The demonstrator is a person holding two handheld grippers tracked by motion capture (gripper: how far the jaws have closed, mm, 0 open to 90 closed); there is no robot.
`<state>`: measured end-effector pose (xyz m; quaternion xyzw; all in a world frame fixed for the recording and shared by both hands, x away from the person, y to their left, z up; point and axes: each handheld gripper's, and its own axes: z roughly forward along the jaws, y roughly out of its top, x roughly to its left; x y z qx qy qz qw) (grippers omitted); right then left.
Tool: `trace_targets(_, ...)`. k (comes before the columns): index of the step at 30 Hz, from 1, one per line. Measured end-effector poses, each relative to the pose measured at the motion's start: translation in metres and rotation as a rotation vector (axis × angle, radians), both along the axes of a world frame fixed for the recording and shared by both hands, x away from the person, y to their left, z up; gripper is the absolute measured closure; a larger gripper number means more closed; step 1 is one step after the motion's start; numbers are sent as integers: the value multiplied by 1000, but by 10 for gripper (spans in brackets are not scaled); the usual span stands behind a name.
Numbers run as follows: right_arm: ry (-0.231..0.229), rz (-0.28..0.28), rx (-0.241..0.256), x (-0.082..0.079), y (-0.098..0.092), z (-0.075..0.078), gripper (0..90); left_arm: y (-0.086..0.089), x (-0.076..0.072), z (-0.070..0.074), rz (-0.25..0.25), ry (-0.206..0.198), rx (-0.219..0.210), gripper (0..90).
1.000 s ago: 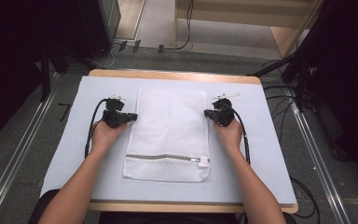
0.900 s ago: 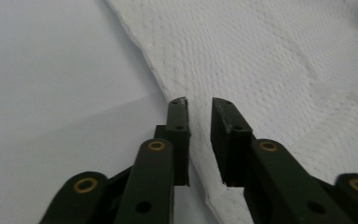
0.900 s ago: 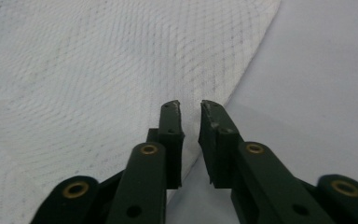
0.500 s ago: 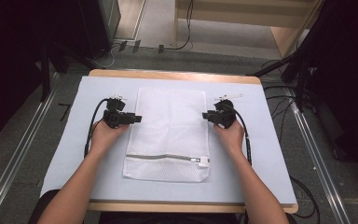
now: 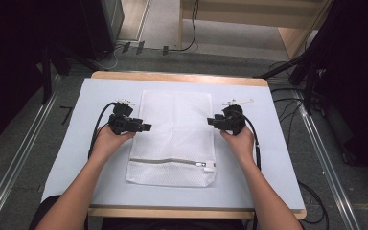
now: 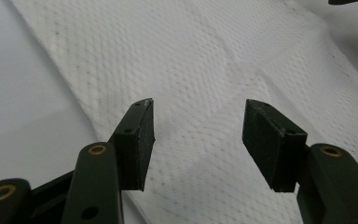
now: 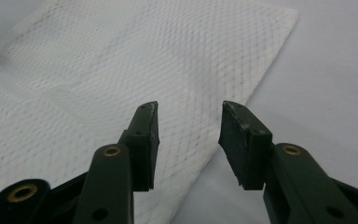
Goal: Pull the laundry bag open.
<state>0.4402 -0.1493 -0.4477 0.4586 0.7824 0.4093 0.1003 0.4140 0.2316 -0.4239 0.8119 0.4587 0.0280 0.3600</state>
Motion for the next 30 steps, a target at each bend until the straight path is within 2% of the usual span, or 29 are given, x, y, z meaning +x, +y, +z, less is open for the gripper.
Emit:
trace_targets(4, -18, 23, 10, -7, 1, 4, 552, -6, -6, 4, -26, -11, -1, 436)
trace_targets(8, -12, 50, 23, -16, 1, 6, 537, -10, -11, 7, -35, -9, -7, 434)
trace_targets(17, -35, 101, 24, -36, 1, 8, 527, -14, -26, 19, -57, -52, -1, 434)
trace_targets(20, -29, 107, 25, -44, 1, 8, 528, -16, -31, 20, -86, -73, -3, 435)
trace_targets(22, -24, 126, 24, -50, 2, 7, 531, -19, -33, 20, -90, -65, 7, 435)
trace_targets(25, -20, 142, 14, -60, 2, 7, 535, -26, -40, 22, -110, -78, 25, 435)
trace_targets(30, -19, 157, 20, -73, -1, 6, 546, -36, -46, 25, -131, -78, 9, 438)
